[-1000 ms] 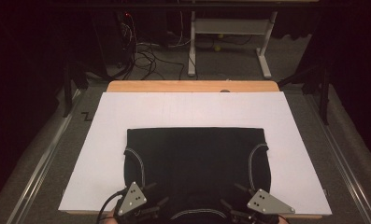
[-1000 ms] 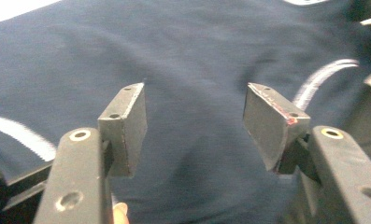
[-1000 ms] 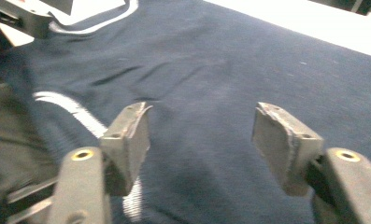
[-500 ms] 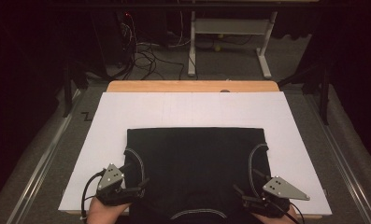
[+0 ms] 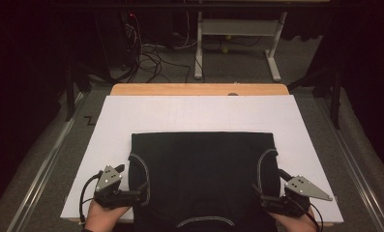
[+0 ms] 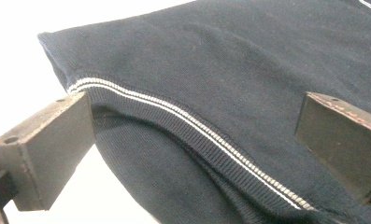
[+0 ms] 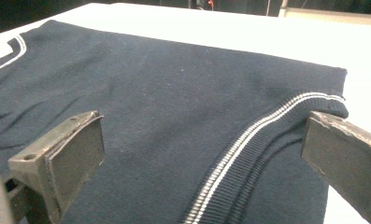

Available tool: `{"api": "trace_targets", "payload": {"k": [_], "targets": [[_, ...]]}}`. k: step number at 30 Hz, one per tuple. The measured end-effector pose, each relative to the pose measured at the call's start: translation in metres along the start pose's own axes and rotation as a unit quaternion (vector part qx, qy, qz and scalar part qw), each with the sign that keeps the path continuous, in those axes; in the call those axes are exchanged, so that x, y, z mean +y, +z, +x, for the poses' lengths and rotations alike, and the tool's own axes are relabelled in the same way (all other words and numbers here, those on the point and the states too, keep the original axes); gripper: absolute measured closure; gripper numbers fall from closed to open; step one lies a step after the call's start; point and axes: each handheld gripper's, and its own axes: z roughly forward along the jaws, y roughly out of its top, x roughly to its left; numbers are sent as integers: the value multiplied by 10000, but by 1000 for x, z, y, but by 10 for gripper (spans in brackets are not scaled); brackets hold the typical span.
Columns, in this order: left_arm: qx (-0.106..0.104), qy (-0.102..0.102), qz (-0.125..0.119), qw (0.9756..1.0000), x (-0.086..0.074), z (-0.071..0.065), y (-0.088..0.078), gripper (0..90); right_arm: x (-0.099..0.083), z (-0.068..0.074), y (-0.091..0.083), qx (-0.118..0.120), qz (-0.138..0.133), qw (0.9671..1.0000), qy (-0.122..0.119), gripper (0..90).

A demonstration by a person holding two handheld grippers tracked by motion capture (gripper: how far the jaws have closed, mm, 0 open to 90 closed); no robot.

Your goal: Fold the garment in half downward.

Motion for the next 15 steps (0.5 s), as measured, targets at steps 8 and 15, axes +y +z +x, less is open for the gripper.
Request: {"api": "trace_targets", "payload": {"k": [8, 15], "targets": [[-70, -154, -122, 9998, 13, 7, 4, 0, 1, 3, 1, 10, -23, 10000, -75, 2], [-188, -286, -273, 9990, 41, 30, 11, 0, 19, 19, 3, 129, -228, 9995, -197, 2]]}}
